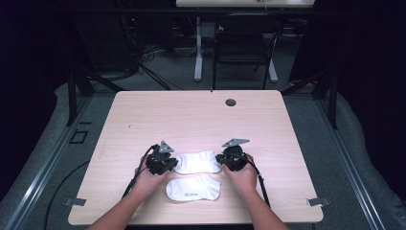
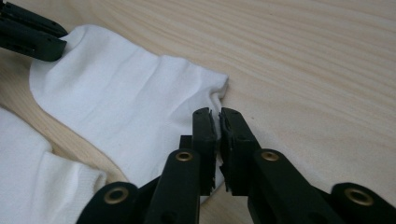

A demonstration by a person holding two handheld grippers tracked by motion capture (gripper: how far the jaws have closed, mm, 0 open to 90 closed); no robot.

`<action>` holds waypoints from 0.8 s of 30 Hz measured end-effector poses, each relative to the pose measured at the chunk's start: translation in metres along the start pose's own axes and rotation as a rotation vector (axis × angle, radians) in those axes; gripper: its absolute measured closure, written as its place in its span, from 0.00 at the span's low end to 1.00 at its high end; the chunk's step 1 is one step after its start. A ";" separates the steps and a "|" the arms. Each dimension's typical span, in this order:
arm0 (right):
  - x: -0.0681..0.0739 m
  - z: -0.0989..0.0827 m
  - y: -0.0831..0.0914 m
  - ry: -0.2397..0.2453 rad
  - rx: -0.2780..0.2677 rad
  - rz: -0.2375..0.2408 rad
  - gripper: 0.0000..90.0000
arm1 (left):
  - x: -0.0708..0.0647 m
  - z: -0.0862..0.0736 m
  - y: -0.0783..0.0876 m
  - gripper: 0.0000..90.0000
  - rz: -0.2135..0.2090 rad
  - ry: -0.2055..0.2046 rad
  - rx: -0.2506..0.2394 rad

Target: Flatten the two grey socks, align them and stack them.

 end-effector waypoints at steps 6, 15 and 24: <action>0.001 0.001 0.004 0.012 -0.011 -0.004 0.97 | 0.000 0.001 0.000 0.97 0.008 -0.001 -0.005; 0.000 0.004 0.010 -0.006 -0.028 0.010 0.97 | 0.003 0.004 0.005 0.97 -0.007 0.033 -0.034; 0.008 0.016 0.021 0.008 -0.075 0.027 0.97 | 0.008 0.008 0.020 0.97 -0.002 0.062 -0.082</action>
Point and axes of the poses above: each handheld gripper's, and its own axes: y roughly backward along the jaws, z roughly out of its top, x roughly to its left, the point moved 4 cm from there along -y, roughly forward along the jaws, and after that the axes turned 8 degrees about -y, right-handed, at the moved point
